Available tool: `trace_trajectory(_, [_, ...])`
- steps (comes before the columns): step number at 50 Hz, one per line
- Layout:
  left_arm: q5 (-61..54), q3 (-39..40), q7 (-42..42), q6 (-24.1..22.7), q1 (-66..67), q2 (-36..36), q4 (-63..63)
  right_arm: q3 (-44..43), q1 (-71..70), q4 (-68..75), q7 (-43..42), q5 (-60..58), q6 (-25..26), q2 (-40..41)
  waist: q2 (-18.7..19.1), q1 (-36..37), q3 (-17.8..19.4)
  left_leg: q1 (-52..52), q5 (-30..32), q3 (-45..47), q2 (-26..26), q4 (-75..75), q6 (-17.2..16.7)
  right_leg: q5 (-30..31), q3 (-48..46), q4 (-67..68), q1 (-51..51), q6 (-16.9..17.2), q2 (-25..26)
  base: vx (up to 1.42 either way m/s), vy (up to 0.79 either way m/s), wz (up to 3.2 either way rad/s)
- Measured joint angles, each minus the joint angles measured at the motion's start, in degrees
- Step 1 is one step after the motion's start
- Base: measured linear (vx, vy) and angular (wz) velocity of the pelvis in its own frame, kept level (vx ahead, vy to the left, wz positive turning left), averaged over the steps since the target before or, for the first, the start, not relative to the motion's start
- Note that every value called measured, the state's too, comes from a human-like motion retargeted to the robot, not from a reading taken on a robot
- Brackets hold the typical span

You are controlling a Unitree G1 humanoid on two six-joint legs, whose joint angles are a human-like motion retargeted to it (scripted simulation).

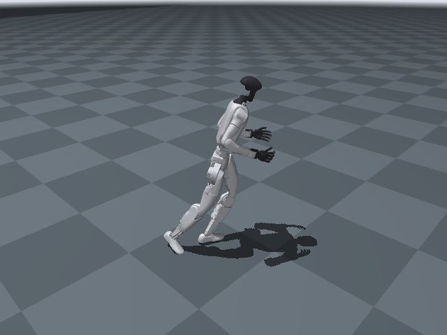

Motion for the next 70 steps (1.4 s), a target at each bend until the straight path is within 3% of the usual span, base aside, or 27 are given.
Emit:
trace_trajectory(3, [0.37, 1.51, -0.29, 0.17, -3.35, -3.74, 1.18, -0.30, -2.56, -5.96, 3.82, 2.42, -1.02, 3.13, 0.63, 0.65, 1.98, 4.62, -3.28, 6.32, -3.11, -9.76, 0.65, 2.27, 5.56, 13.35, -6.72, 0.82, 2.31, 0.22, 0.13, 2.85])
trace_trajectory(6, [-2.37, -0.16, 1.81, -0.39, -4.34, -7.69, 1.22, 2.93, -7.35, -13.16, 7.21, 7.12, -1.11, 0.90, 2.16, -4.40, 4.51, 5.93, -8.69, 0.31, -4.09, -10.80, 1.17, 8.05, 16.36, 34.05, -16.99, 4.32, 5.26, 0.30, 0.09, 2.79])
trace_trajectory(8, [-4.63, -5.41, 7.46, -0.87, -7.84, -8.51, 0.88, 7.18, -9.52, -13.39, 3.31, 14.04, -1.68, 1.06, 3.99, -9.58, 6.65, 5.08, -13.00, -5.63, -2.94, -5.28, 0.39, 9.08, 16.43, 48.37, -22.33, 0.99, 2.39, 0.40, 0.06, 2.97])
trace_trajectory(10, [-3.76, -11.58, 9.72, -0.76, -16.11, -6.59, -0.27, 7.81, -9.19, -8.89, -0.61, 12.05, -2.04, 0.89, 6.23, -14.73, 8.58, 5.88, -16.37, -9.91, -2.13, -2.70, -1.90, 3.33, 13.50, 60.58, -26.40, -5.56, -3.90, 0.49, 0.07, 3.15])
trace_trajectory(13, [3.57, -13.79, 10.43, 0.28, -34.23, -5.23, -3.62, 1.81, -0.89, -5.71, -0.70, 9.70, -2.28, 0.31, 10.66, -21.83, 9.30, 11.51, -16.17, -19.67, -1.16, -9.18, -5.80, -8.23, 14.70, 65.12, -31.06, -4.23, -1.41, 0.66, -0.05, 3.19])
trace_trajectory(17, [13.89, -7.66, 15.77, 1.70, -52.64, -8.60, -8.88, -9.16, 12.75, -14.27, 5.95, 13.54, -1.96, -7.07, 17.17, -31.51, 8.73, 20.02, -3.01, -28.50, 2.71, -21.23, -10.44, -15.20, 8.71, 52.25, -35.07, -4.04, -0.29, 0.89, -0.13, 2.29])
trace_trajectory(22, [14.23, -9.24, 26.82, 0.32, -54.86, -6.66, -16.86, -12.64, 17.48, -19.72, 5.03, 13.00, -2.42, -16.29, 20.84, -39.39, 6.73, 27.01, 23.50, -29.44, 6.25, -30.10, -16.49, -13.42, -3.01, 14.62, -34.81, -3.25, 2.30, 1.04, -0.33, 0.92])
trace_trajectory(23, [15.18, -9.27, 25.17, -0.10, -53.00, -5.26, -17.96, -11.60, 16.26, -20.18, 4.84, 10.37, -2.82, -17.39, 20.32, -40.12, 6.81, 29.20, 27.45, -29.75, 6.13, -31.31, -16.71, -12.27, -3.50, 6.33, -33.55, -2.25, 3.76, 1.08, -0.44, 0.32])
trace_trajectory(25, [-16.10, -6.18, 15.27, -8.26, -48.75, -2.67, -20.69, -7.41, 9.58, -18.93, 5.93, -3.08, -2.18, -20.78, 18.21, -40.72, 9.12, 34.45, 33.06, -31.81, 5.00, -30.81, -14.91, -8.71, -0.96, -5.76, -29.15, 1.12, 6.39, 1.09, -0.46, 0.03])
trace_trajectory(27, [-9.38, -4.10, 11.58, -4.52, -41.72, 1.21, -17.80, -5.09, 3.62, -18.63, 5.68, -6.77, -1.93, -20.35, 15.22, -39.28, 10.98, 36.30, 31.73, -33.72, 3.84, -22.85, -12.39, -9.14, 3.94, -4.24, -25.71, -0.17, 6.62, 1.10, -0.44, -0.28])
trace_trajectory(30, [-9.58, -5.83, 12.62, -3.11, -27.66, 2.22, -10.43, 2.52, -10.40, -12.24, 0.50, -6.46, -1.25, -16.27, 13.11, -34.00, 13.20, 28.13, 19.49, -33.95, 4.35, 4.53, -7.19, -19.53, 7.53, 10.68, -24.25, -5.27, 6.18, 1.08, -0.38, -0.54])
trace_trajectory(33, [-16.21, -5.46, 16.03, -5.11, -8.84, 1.40, -4.37, 7.11, -27.68, -7.39, -4.72, -7.46, -0.47, -12.49, 12.84, -27.06, 9.96, 11.09, 8.02, -31.17, 6.98, 27.53, -1.49, -26.54, 8.63, 17.45, -25.78, -6.69, 6.99, 1.05, -0.34, -0.63])
trace_trajectory(35, [-22.79, -2.48, 13.70, -6.55, 5.78, 4.35, -8.08, 6.55, -37.12, -10.27, -7.47, -7.17, -1.58, -8.60, 9.51, -20.20, 5.93, 2.32, 3.96, -24.85, 8.60, 32.32, -0.64, -26.94, 12.19, 15.11, -24.63, -6.16, 7.44, 1.15, -0.32, -1.19])
trace_trajectory(37, [-26.96, -1.11, 12.33, -7.09, 15.13, 10.55, -13.82, 5.31, -42.96, -15.77, -9.96, -4.65, -3.16, -3.75, 4.55, -14.31, 2.16, -5.05, 1.75, -21.53, 5.89, 27.47, 2.62, -21.36, 14.70, 8.47, -21.71, -3.34, 6.29, 1.20, -0.24, -0.89])
trace_trajectory(41, [-26.00, -0.81, 8.14, -5.96, 22.88, 21.14, -20.35, 7.69, -44.13, -25.69, -11.50, -1.95, -5.47, 0.83, -3.95, -3.96, -1.31, -7.32, 8.39, -14.65, -0.79, -4.77, -2.01, -1.15, 20.38, -5.31, -11.44, 1.78, 3.15, 1.31, -0.01, -0.73])
trace_trajectory(43, [-25.32, -1.61, 5.62, -5.61, 22.62, 22.33, -20.89, 9.62, -40.76, -28.44, -8.67, -0.50, -5.86, 0.11, -3.47, -0.50, -0.29, -3.13, 12.44, -13.09, -1.76, -23.07, -7.11, 8.41, 23.60, -11.39, -3.22, 3.42, 4.75, 1.39, 0.14, -0.63])
trace_trajectory(45, [-22.51, -2.80, 5.72, -6.21, 20.41, 20.98, -20.07, 11.12, -35.81, -28.79, -5.04, -0.72, -5.54, -2.33, 0.18, 0.89, 2.11, 1.11, 13.20, -13.44, -0.96, -32.64, -12.57, 13.32, 26.90, -13.59, 5.52, 3.01, 7.76, 1.40, 0.18, -0.35])
trace_trajectory(48, [-17.25, -8.09, 7.71, -7.19, 12.45, 14.66, -15.79, 12.57, -26.62, -24.20, -1.14, 0.06, -5.51, -4.93, 7.18, -0.80, 5.08, 5.52, 13.55, -18.55, 2.15, -30.98, -15.65, 9.23, 24.73, 0.21, 9.83, -1.87, 11.81, 1.36, 0.20, 0.16])
trace_trajectory(50, [-14.96, -13.07, 9.75, -7.75, 1.87, 9.55, -10.16, 13.15, -21.69, -17.00, -2.15, -4.69, -5.47, -5.42, 9.12, -3.09, 6.60, 6.86, 9.75, -22.57, 2.64, -24.18, -10.15, 1.81, 19.95, 20.64, 4.10, -5.28, 10.48, 1.24, 0.20, 0.53])
trace_trajectory(52, [-13.65, -15.72, 12.90, -8.12, -11.29, 5.86, -6.97, 11.65, -15.24, -10.60, -3.74, -7.31, -5.17, -4.97, 6.97, -5.77, 7.32, 6.17, 1.57, -24.43, -0.01, -15.45, -2.94, -6.65, 19.06, 40.17, -6.00, -6.53, 6.02, 1.15, 0.16, 0.57])
trace_trajectory(55, [-11.90, -15.17, 15.49, -10.17, -33.21, 2.18, -7.01, 5.36, -3.27, -9.90, -1.71, -2.93, -6.44, -6.45, 5.01, -11.60, 5.49, 5.88, -3.87, -26.14, -2.63, -10.41, -1.55, -14.09, 21.00, 53.83, -22.25, -5.64, 5.38, 1.17, 0.12, 0.84])
trace_trajectory(58, [-5.55, -9.95, 19.20, -11.67, -47.80, -0.06, -8.24, -1.21, 7.07, -16.44, 2.50, 3.13, -8.01, -15.60, 9.79, -23.39, 1.92, 11.10, 0.54, -31.14, -1.13, -16.22, -5.62, -14.12, 15.80, 43.31, -30.82, -4.58, 8.02, 1.27, 0.09, 1.60])
trace_trajectory(60, [5.33, -6.75, 27.52, -7.68, -54.03, -1.16, -7.16, -5.72, 11.58, -19.90, 5.50, 13.23, -6.58, -22.73, 14.37, -32.44, 0.58, 14.84, 7.35, -35.29, 0.60, -20.94, -8.69, -11.06, 10.54, 26.31, -32.06, -3.88, 9.20, 1.34, -0.04, 1.96])
trace_trajectory(62, [5.92, -5.25, 30.63, -7.97, -55.29, -2.22, -8.39, -7.63, 14.58, -19.47, 7.09, 13.81, -5.33, -25.16, 15.37, -38.63, -0.27, 19.44, 15.46, -38.01, 0.30, -24.33, -11.39, -7.72, 8.15, 6.58, -30.58, -2.50, 9.16, 1.41, -0.22, 1.62])
trace_trajectory(65, [7.64, -3.22, 30.25, -7.96, -52.92, -3.06, -10.93, -8.66, 16.43, -17.46, 9.04, 9.66, -3.20, -25.01, 13.70, -43.38, 0.83, 31.36, 27.88, -40.03, -0.76, -31.86, -14.22, -6.78, 5.64, -12.13, -26.84, 1.37, 8.25, 1.45, -0.35, 0.74])
trace_trajectory(67, [8.98, -2.81, 27.33, -7.89, -47.18, -2.70, -13.66, -7.63, 14.98, -15.58, 9.56, 4.44, -2.56, -22.13, 10.79, -42.40, 3.46, 38.59, 32.31, -38.85, -1.45, -30.92, -13.29, -6.78, 3.64, -12.46, -22.81, 2.22, 7.47, 1.39, -0.35, -0.27])
trace_trajectory(70, [10.61, -3.38, 21.91, -8.23, -34.86, -2.05, -14.93, -2.52, 6.61, -8.81, 9.12, -1.43, -1.57, -16.23, 6.28, -39.10, 8.06, 37.85, 27.34, -32.08, -2.50, -9.70, -9.17, -8.53, 4.08, -4.96, -15.78, -0.98, 4.49, 1.30, -0.30, -0.64])
